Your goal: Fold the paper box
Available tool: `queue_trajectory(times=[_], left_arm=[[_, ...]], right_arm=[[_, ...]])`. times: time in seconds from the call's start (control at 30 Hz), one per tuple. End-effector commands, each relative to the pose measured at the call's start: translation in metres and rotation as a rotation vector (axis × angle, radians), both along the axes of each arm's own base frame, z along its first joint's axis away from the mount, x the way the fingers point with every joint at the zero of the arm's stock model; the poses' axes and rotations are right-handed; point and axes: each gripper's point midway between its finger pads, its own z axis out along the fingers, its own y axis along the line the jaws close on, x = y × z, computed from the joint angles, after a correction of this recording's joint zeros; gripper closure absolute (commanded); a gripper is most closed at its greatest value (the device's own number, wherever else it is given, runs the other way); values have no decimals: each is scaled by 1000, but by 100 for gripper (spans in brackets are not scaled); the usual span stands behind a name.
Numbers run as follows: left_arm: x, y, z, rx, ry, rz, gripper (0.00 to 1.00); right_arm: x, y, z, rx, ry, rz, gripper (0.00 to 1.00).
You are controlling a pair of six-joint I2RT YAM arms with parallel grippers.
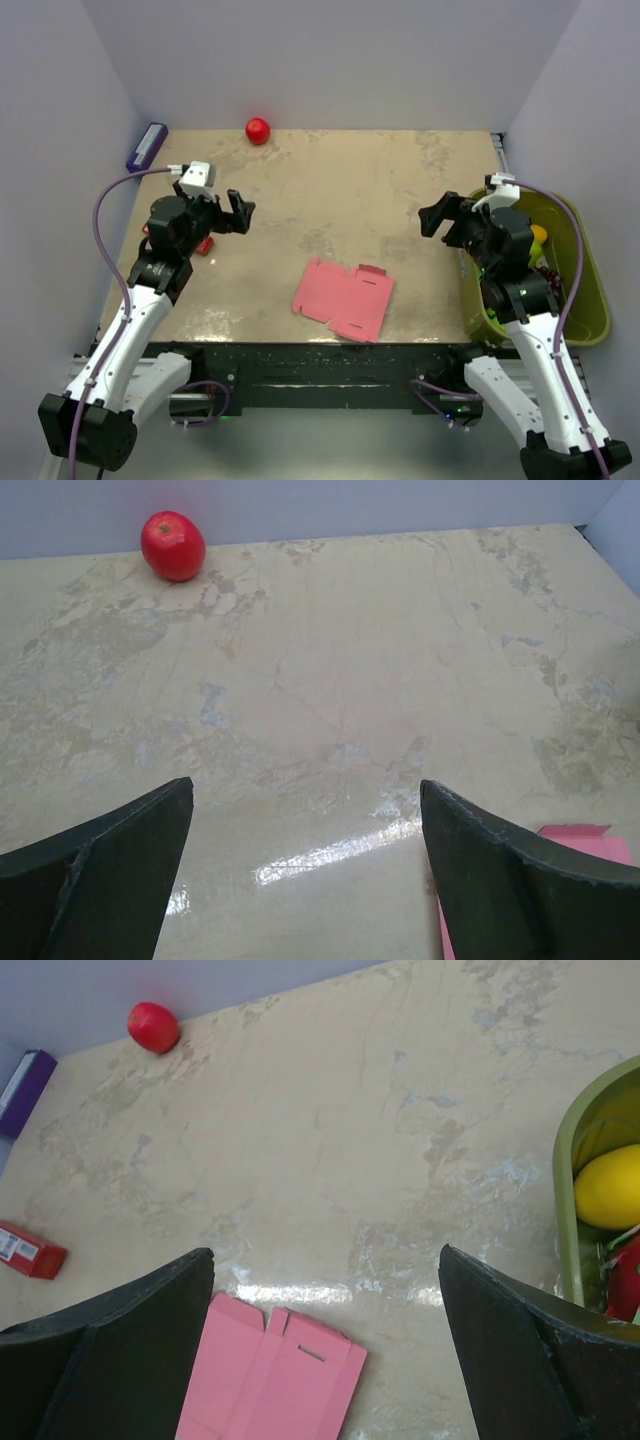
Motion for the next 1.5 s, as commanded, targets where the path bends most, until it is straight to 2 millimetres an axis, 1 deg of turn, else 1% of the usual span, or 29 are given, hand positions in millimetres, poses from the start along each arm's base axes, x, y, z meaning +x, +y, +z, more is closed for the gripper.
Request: queue_trajectory(times=[0.0, 0.03, 0.07, 0.2, 0.3, 0.33, 0.37, 0.43, 0.47, 0.53, 0.57, 0.6, 0.63, 0.67, 0.73, 0.77, 0.8, 0.83, 0.87, 0.9, 0.93, 0.97, 1.03, 1.13, 1.27, 1.3, 1.33, 1.37, 1.47], left_arm=[[-1, 0, 32, -35, -80, 0, 0], [-2, -2, 31, -34, -78, -8, 1], [-2, -2, 31, -36, -77, -12, 1], [-8, -18, 31, -50, -87, -110, 1], [-9, -23, 30, -55, -89, -140, 1], [-10, -25, 31, -54, -94, -155, 2], [-11, -27, 31, -48, -98, -171, 3], [-14, -34, 29, -43, -98, -222, 6], [-15, -35, 28, -42, -96, -231, 6], [-17, -39, 25, -39, -90, -256, 6], [-15, -41, 30, -42, -119, -267, 6], [-18, -45, 31, -44, -121, -295, 6], [-18, -48, 28, -45, -114, -310, 6], [-18, -51, 29, -46, -119, -329, 6], [-21, -59, 24, -45, -108, -378, 5], [-24, -65, 23, -43, -110, -402, 5], [-26, -69, 22, -40, -106, -419, 3], [-26, -72, 20, -26, -109, -434, 3], [-30, -78, 18, -19, -103, -460, 3], [-32, -82, 18, -10, -107, -477, 2], [-33, -86, 15, -8, -99, -491, 2], [-37, -91, 14, -8, -96, -516, 2], [-37, -96, 11, -16, -83, -538, 1], [-39, -103, 8, -28, -67, -575, 2], [-38, -102, 7, -25, -64, -564, 2], [-39, -101, 8, -25, -69, -563, 2], [-39, -102, 9, -25, -70, -564, 2], [-41, -103, 10, -28, -72, -571, 2], [-44, -106, 11, -32, -80, -583, 2]], right_arm=[[-3, 8, 11, 3, -2, 51, 10], [-2, 8, 8, 2, 11, 49, 12], [-4, 13, 6, 6, 21, 78, 13], [-4, 29, -1, 20, 46, 159, 19], [-1, 40, -9, 11, 84, 182, 21], [4, 42, -16, -6, 104, 165, 22], [1, 59, -19, -16, 116, 210, 22], [2, 73, -27, -37, 140, 224, 22], [4, 89, -37, -53, 164, 244, 22], [5, 108, -47, -61, 189, 275, 22], [5, 127, -55, -54, 206, 313, 21], [5, 136, -63, -50, 227, 337, 21], [4, 146, -69, -35, 245, 365, 20], [-2, 164, -85, 13, 300, 441, 15], [-6, 179, -96, 90, 333, 493, 14], [-7, 183, -106, 140, 351, 502, 14], [-7, 184, -115, 151, 379, 510, 15], [-5, 179, -123, 142, 399, 488, 15], [-2, 163, -137, 117, 437, 441, 16], [-2, 154, -143, 116, 455, 424, 17], [6, 136, -148, 129, 465, 377, 17], [3, 126, -160, 133, 494, 359, 18], [-1, 106, -167, 109, 521, 290, 21], [-11, 92, -172, 97, 536, 224, 21], [-30, 69, -196, 59, 616, 122, 23], [-33, 64, -198, 57, 622, 95, 24], [-35, 62, -198, 83, 618, 64, 26], [-44, 61, -201, 111, 607, 67, 27], [-56, 58, -208, 153, 610, 45, 30]])
